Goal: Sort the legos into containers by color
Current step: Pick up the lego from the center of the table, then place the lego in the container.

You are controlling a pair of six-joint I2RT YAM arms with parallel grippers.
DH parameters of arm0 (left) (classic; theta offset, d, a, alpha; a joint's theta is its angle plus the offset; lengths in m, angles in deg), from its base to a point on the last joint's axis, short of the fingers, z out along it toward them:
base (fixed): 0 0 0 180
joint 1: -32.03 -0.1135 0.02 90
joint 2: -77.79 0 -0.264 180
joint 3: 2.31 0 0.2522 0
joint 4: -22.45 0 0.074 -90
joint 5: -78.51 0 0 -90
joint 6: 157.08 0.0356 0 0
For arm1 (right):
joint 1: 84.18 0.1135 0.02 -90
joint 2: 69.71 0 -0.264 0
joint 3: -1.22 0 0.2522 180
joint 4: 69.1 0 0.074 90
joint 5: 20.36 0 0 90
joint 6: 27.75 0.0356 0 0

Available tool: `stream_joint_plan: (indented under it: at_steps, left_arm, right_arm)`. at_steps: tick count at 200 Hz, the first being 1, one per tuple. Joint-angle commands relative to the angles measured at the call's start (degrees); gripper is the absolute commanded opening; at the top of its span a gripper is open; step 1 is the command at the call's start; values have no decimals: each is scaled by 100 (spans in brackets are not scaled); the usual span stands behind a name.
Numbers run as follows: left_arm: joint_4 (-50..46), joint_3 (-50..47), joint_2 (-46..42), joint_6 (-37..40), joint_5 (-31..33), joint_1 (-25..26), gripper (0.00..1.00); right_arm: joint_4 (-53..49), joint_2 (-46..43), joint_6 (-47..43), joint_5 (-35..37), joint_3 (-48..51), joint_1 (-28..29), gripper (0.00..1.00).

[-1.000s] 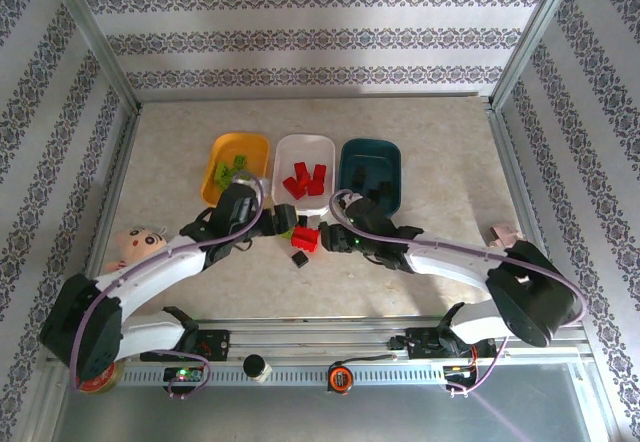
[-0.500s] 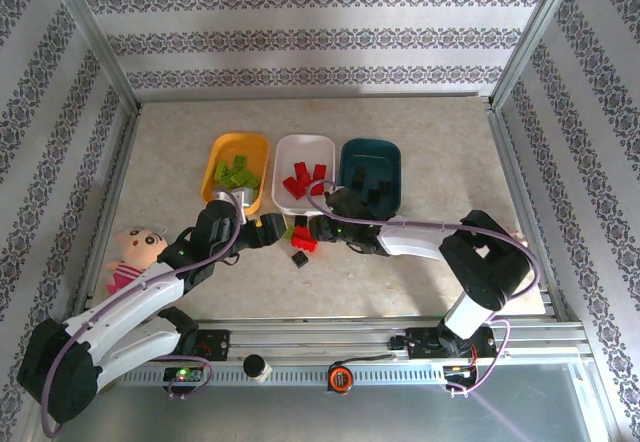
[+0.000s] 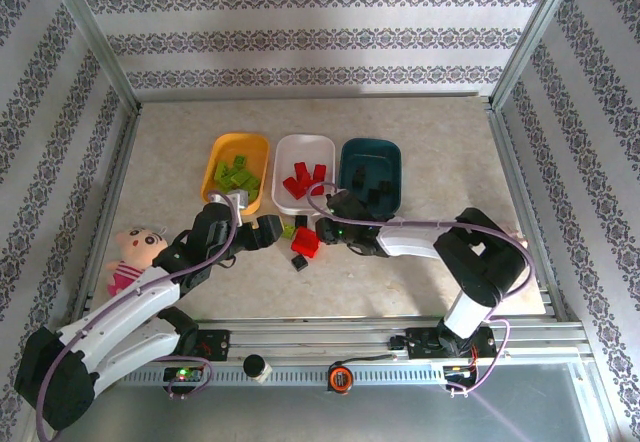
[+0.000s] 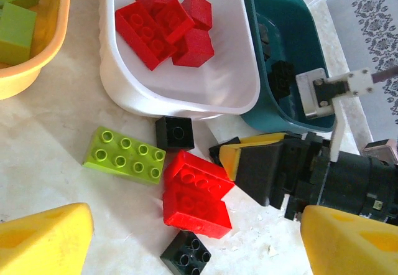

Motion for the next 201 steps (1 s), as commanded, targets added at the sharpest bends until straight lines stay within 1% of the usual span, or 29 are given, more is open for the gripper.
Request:
stream_joint_plan:
  at_steps: [1,20,45,64,80,100,115,136,161,179,201]
  left_arm:
    - [-173,-59,-97,50,106,52,89]
    - [-157,-90,-154,75,133,52,91]
    - [-122,-125,-206,95,158,51,93]
    - [-138,-150,-213,144,165,50,95]
    - [-138,-172,-209,155,174,42,95]
    - [-141,-222,-217,167,175,44,96]
    - [-139,-252,-212,165,186,43,96]
    - [-131,-261,-218,155,159,47,96]
    - [-162,-220,-154,232,71,42,97]
    - [-251,-138,6,377,-36,42,95]
    - [-287,-37,370,567,-250,56,92]
  right_arm:
    - [-70,-306,-11,71,279,-29,28]
    - [-71,-597,-3,69,484,-12,24]
    - [-205,-1224,-1,59,819,-5,21]
    - [-467,-1974,-20,48,1062,30,19]
    - [-889,-2702,-107,149,1147,28,18]
    - [-1355,-3457,-292,159,1048,-195,15]
    - [-1595,-3689,-483,47,830,-646,14]
    - [-1641,-3380,-730,-162,356,-1278,13]
    - [-1465,-2394,-925,-301,-193,-1837,13]
    - [-1328,-1657,-951,-377,-556,-2084,14]
    - [-1322,-957,-970,-424,-965,-2241,15]
